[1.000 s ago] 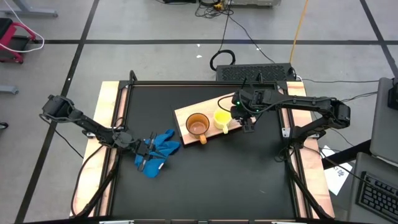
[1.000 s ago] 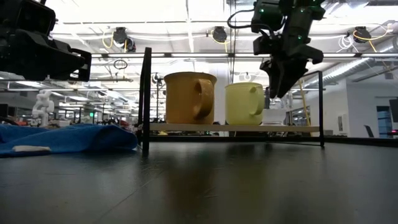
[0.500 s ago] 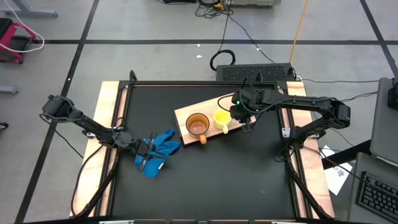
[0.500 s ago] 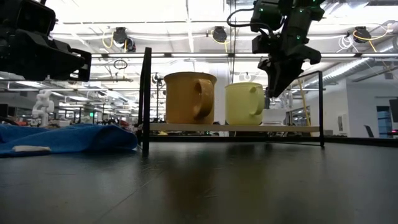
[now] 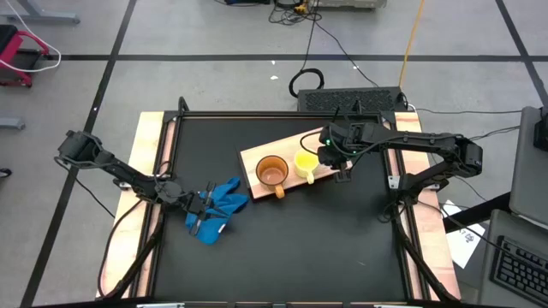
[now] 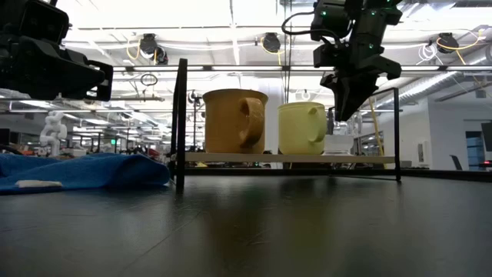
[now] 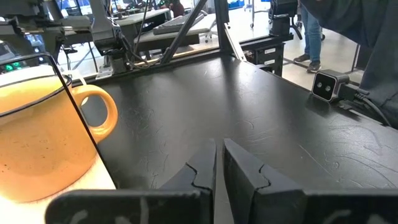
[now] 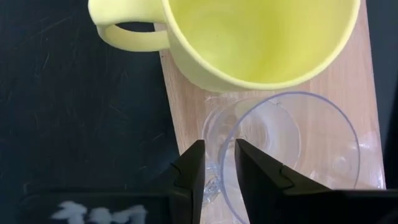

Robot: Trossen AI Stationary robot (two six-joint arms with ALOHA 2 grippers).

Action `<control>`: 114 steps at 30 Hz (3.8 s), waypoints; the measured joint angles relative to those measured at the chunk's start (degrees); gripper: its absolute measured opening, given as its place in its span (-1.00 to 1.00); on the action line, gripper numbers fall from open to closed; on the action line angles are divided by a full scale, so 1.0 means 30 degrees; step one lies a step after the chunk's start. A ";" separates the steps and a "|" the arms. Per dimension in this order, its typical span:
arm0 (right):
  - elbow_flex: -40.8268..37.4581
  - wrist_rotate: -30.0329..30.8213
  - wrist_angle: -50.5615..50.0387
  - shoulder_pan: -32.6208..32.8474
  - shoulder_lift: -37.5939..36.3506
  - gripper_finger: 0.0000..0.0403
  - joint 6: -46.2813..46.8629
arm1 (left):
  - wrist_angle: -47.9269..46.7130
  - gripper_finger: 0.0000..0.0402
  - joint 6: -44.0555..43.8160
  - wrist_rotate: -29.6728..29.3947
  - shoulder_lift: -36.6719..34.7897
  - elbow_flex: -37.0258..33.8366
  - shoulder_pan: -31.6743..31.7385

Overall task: Stack small to large cups/mugs on shelf
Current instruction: Adjust the transparent mug, then return to Home Position

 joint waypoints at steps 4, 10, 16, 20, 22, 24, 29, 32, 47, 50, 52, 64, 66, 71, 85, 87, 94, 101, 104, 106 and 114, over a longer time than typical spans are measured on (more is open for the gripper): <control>0.0000 0.0006 -0.0436 0.0000 0.0000 -0.62 -0.0175 | -0.0004 -0.85 -0.0013 -0.0006 0.0000 0.0000 -0.0003; 0.0000 0.0007 -0.0597 0.0000 0.0000 -0.62 -0.0198 | -0.0004 -0.85 -0.0013 -0.0007 0.0000 0.0000 0.0003; 0.0000 0.0007 0.0426 0.0000 0.0000 -0.62 -0.0008 | -0.0004 -0.85 -0.0013 -0.0007 -0.0001 -0.0001 0.0002; 0.0000 0.0007 0.1330 0.0000 -0.0004 -0.62 -0.0016 | -0.0004 -0.85 -0.0012 -0.0007 0.0000 0.0000 -0.0002; 0.0000 0.0003 0.1471 0.0000 -0.0015 -0.62 -0.0195 | -0.0004 -0.85 -0.0013 -0.0007 -0.0007 0.0000 0.0003; 0.0000 0.0000 0.1387 0.0000 -0.0015 -0.62 -0.0294 | -0.0004 -0.85 -0.0013 -0.0007 0.0000 -0.0002 0.0001; 0.0000 0.0000 0.0685 0.0000 -0.0056 -0.61 -0.0443 | -0.0004 -0.85 -0.0006 -0.0011 -0.0004 0.0000 0.0003; 0.0000 0.0000 0.0283 0.0000 -0.0360 -0.61 -0.0445 | -0.0004 -0.85 0.0081 -0.0009 -0.0002 0.0000 0.0001; 0.0007 -0.0066 0.3074 0.0022 -0.5528 -0.21 0.1131 | 0.0028 -0.85 0.0183 -0.0135 0.0000 0.0000 0.0003; 0.0007 -0.0073 0.3278 0.0022 -0.6711 -0.28 0.1766 | 0.0964 -0.85 -0.0061 -0.0557 0.0000 -0.0007 0.0003; 0.0007 -0.0190 0.3368 0.0022 -0.7479 -0.39 0.1915 | 0.1909 -0.85 0.0266 -0.0637 -0.0007 -0.0007 0.0001; -0.0088 -0.1982 0.3418 0.0780 -1.1017 -0.99 0.4319 | 0.3801 -0.99 0.1652 -0.3209 -0.0034 0.0000 -0.0713; -0.0687 -0.1989 0.3736 0.0970 -1.1703 -0.99 0.4913 | 0.3807 -0.99 0.1970 -0.4699 -0.0308 0.0000 -0.1188; -0.3196 -0.1982 0.4453 0.1334 -1.3760 -1.00 0.6325 | 0.3321 -0.99 0.3642 -0.8158 -0.1988 0.0004 -0.3713; -0.9882 -0.2011 0.8957 0.2535 -2.0610 -1.00 0.8292 | -0.3653 -1.00 0.5959 -1.3443 -0.8108 0.1043 -0.6239; -1.0697 -0.2004 0.9911 0.2535 -2.0728 -1.00 0.8355 | -0.5499 -1.00 0.5483 -1.2040 -0.8427 0.1566 -0.5275; -1.2584 -0.2058 1.1911 0.2528 -2.0324 -1.00 0.8206 | -0.7312 -1.00 0.4205 -0.7694 -0.9125 0.2186 -0.1286; -1.4204 -0.2082 1.3873 0.2521 -2.0668 -1.00 0.7996 | -0.8890 -1.00 0.2121 -0.3090 -0.9735 0.2186 0.2695; -1.4721 -0.2084 1.4310 0.2514 -2.1039 -1.00 0.8262 | -0.8952 -1.00 0.1673 -0.2034 -1.0015 0.2178 0.3878; -1.5140 -0.2150 1.4620 0.2514 -2.1479 -1.00 0.8348 | -0.9128 -1.00 0.1521 -0.1036 -1.0331 0.2178 0.4496; -1.6364 -0.2681 1.4386 0.2514 -2.4292 -1.00 0.9499 | -1.1599 -1.00 0.0877 0.0125 -1.2244 0.2157 0.5490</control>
